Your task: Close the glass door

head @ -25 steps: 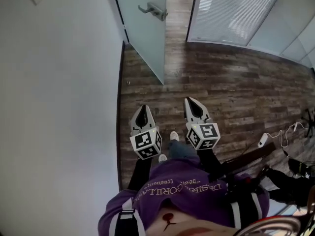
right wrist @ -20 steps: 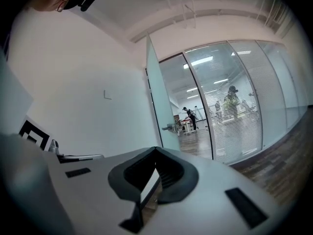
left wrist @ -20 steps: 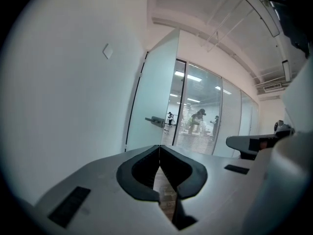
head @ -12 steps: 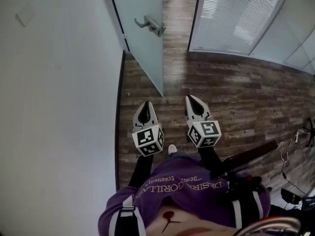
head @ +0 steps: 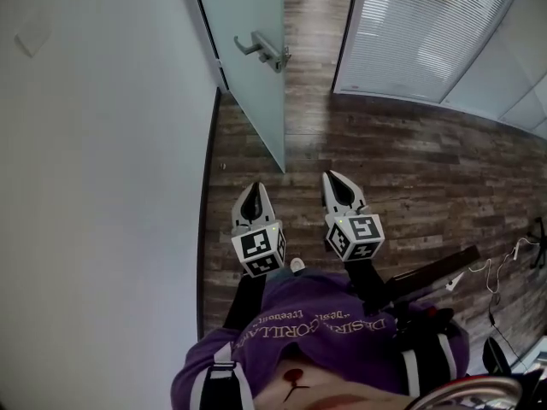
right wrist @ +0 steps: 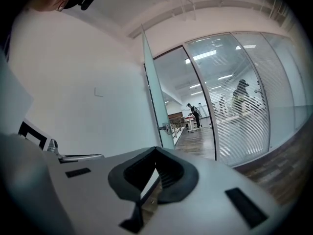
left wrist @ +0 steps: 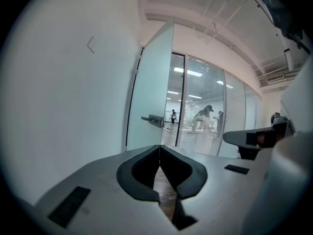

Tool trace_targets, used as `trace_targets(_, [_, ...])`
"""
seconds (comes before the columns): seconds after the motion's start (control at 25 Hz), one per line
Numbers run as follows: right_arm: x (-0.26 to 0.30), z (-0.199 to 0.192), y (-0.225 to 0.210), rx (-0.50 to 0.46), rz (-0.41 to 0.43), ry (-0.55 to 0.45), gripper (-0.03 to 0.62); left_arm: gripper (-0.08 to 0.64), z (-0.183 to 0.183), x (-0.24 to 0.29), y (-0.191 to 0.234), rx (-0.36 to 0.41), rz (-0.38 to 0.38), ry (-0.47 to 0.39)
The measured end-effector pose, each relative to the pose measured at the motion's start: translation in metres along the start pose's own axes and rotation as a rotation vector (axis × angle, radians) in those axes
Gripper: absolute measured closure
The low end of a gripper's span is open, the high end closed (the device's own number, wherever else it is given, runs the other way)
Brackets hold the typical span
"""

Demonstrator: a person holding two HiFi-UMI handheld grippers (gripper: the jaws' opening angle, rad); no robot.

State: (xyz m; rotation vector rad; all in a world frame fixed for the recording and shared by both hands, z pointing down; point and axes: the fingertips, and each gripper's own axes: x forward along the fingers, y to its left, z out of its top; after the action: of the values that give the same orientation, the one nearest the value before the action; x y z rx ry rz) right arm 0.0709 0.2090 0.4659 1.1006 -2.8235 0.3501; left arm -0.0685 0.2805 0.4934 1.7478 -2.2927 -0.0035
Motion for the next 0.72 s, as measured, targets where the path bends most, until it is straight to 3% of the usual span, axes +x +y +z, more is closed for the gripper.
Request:
trace_targets(0.36, [0.033, -0.004, 0.002, 0.005, -0.002, 0.022, 0.603, 0.558, -0.002, 0.025, 0.02, -0.017, -0.002, 0.027])
trace_targets(0.6, [0.079, 0.011, 0.004, -0.005, -0.026, 0.017, 0.603, 0.558, 0.025, 0.072, 0.037, 0.076, -0.036, -0.001])
trace_targets(0.72, [0.104, 0.02, -0.002, -0.002, -0.061, -0.002, 0.603, 0.558, 0.033, 0.101, 0.046, 0.053, -0.071, 0.003])
